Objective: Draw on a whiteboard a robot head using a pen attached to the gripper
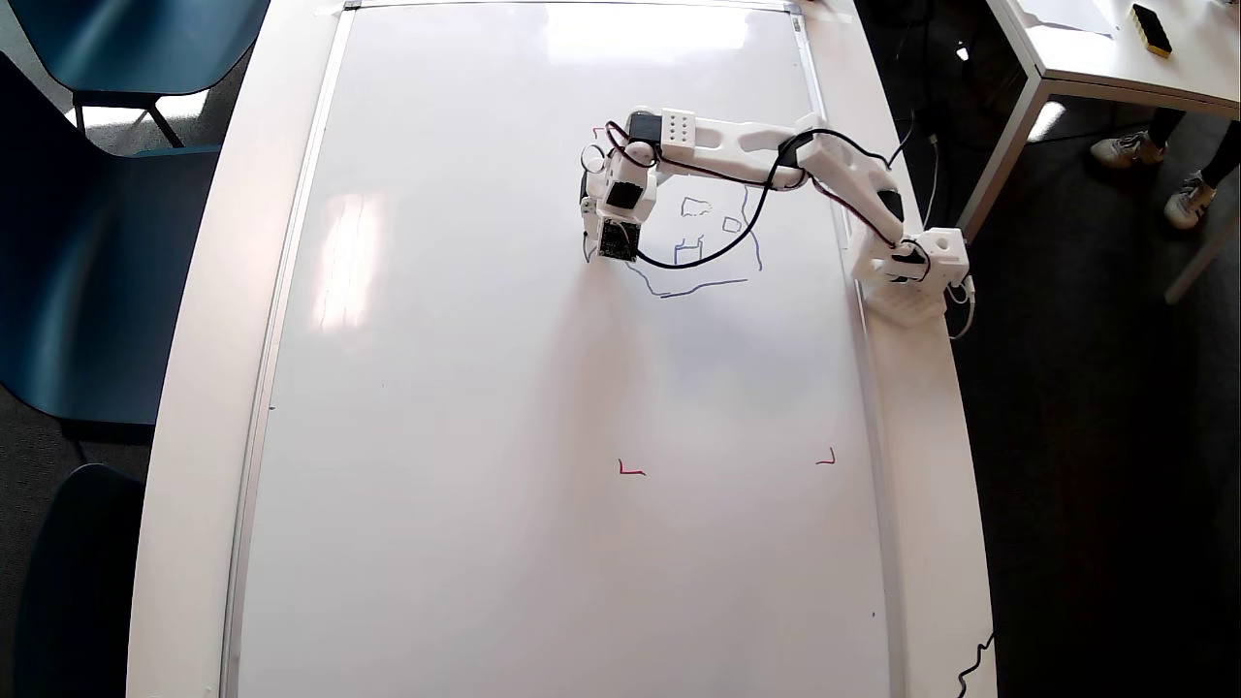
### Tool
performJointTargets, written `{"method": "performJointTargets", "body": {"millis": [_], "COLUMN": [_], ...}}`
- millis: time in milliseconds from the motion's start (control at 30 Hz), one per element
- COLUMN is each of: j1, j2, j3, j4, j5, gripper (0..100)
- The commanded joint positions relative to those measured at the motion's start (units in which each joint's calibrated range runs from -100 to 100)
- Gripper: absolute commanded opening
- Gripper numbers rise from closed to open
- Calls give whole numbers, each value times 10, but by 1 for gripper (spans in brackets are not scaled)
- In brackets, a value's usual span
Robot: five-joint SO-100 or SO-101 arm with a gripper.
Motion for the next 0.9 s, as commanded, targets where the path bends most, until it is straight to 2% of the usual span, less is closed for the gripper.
{"method": "performJointTargets", "body": {"millis": [0, 200, 867], "j1": [4, -4, -34], "j2": [-39, -66, -72], "j3": [44, 87, 88], "j4": [7, 7, 7], "j5": [1, -2, -12], "gripper": [1, 1, 1]}}
